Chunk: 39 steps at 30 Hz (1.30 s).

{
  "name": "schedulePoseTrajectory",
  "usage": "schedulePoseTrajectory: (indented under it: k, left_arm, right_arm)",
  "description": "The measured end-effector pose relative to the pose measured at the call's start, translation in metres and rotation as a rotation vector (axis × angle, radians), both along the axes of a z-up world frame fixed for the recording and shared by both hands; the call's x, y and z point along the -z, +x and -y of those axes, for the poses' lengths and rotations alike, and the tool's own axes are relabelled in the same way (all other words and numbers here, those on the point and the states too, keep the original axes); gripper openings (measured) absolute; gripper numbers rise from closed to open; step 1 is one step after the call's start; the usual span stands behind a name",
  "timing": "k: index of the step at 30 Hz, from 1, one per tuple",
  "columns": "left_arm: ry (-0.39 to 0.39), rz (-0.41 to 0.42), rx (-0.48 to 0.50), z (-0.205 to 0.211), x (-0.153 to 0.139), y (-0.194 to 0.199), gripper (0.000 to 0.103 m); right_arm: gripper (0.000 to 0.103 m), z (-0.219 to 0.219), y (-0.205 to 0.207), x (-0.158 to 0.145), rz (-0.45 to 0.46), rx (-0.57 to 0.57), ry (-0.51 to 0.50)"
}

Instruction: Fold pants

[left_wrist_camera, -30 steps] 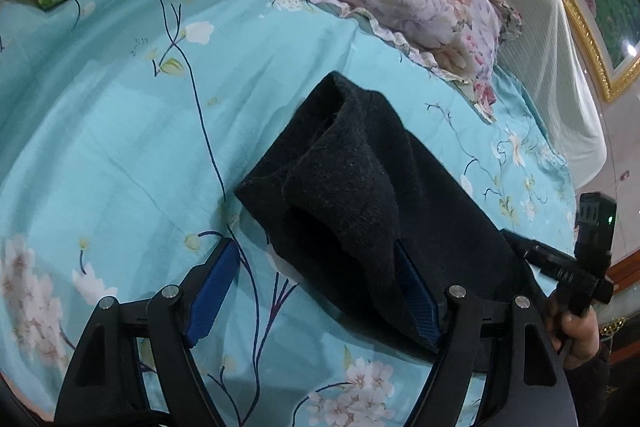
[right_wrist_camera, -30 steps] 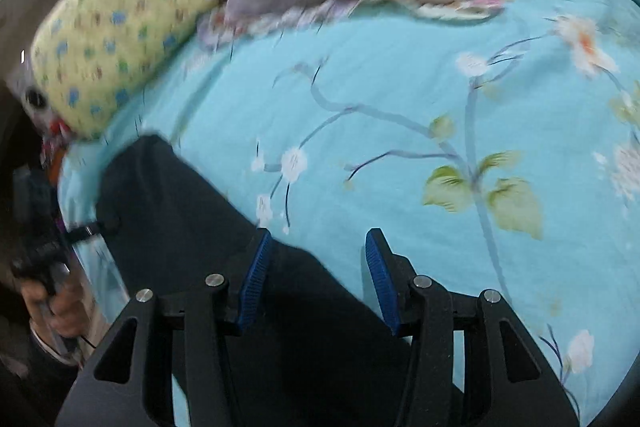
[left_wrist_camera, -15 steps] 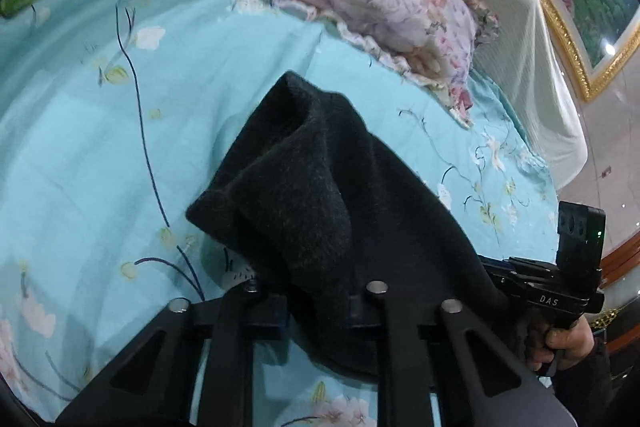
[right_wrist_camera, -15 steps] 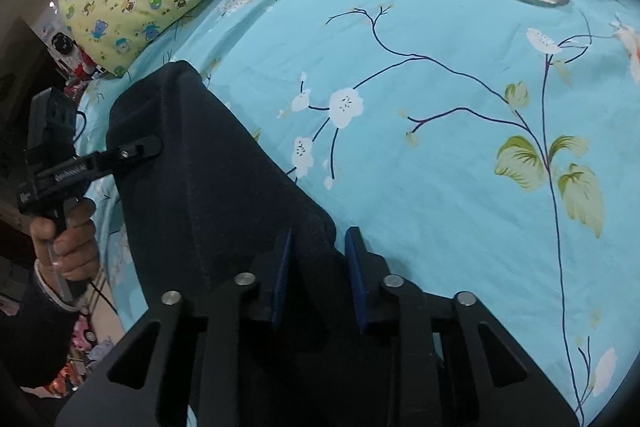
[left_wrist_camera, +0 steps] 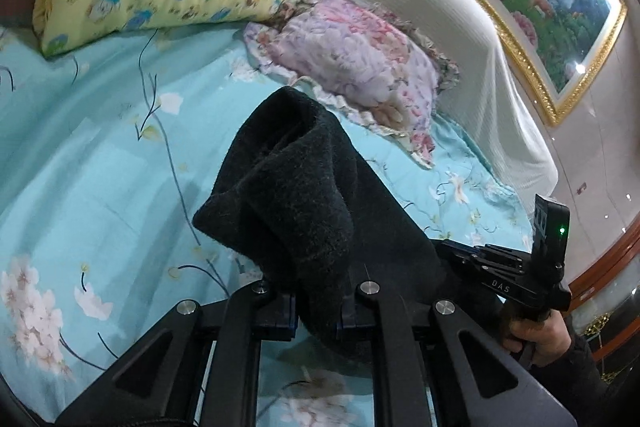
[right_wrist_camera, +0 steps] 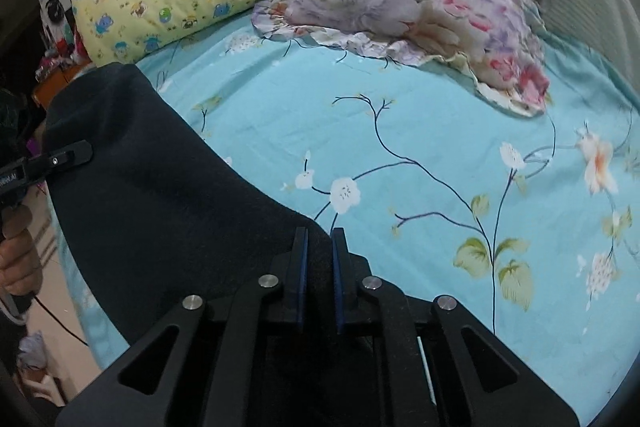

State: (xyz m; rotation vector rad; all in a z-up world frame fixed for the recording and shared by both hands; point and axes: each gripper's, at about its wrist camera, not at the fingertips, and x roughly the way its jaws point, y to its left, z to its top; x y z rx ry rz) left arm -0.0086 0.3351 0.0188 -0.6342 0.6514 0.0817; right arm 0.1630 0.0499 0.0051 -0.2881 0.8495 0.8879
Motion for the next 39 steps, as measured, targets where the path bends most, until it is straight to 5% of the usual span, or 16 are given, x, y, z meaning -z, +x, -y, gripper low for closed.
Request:
schedulePoseTrajectory:
  k: [6, 9, 16, 20, 26, 39]
  left_arm:
    - [0.025, -0.092, -0.008, -0.004, 0.026, 0.006, 0.018]
    - [-0.002, -0.118, -0.03, -0.011, 0.029, 0.0, 0.024]
    - [0.094, -0.098, -0.082, -0.003, 0.001, -0.023, 0.038]
    - [0.107, -0.045, -0.061, 0.011, -0.022, -0.028, 0.046]
    - [0.137, -0.017, 0.076, 0.061, -0.038, -0.005, 0.049]
    - [0.145, -0.071, 0.398, 0.195, -0.025, 0.054, 0.058]
  right_arm:
    - [0.012, -0.006, 0.002, 0.019, -0.01, 0.05, -0.032]
    - [0.022, -0.003, 0.003, 0.02, -0.009, 0.094, -0.033]
    - [0.043, 0.044, -0.011, -0.008, -0.022, 0.225, 0.088]
    - [0.044, 0.078, -0.035, -0.015, -0.039, 0.264, 0.153]
    - [0.045, 0.132, -0.074, -0.01, -0.076, 0.321, 0.207]
    - [0.045, 0.224, -0.132, 0.011, -0.117, 0.506, 0.234]
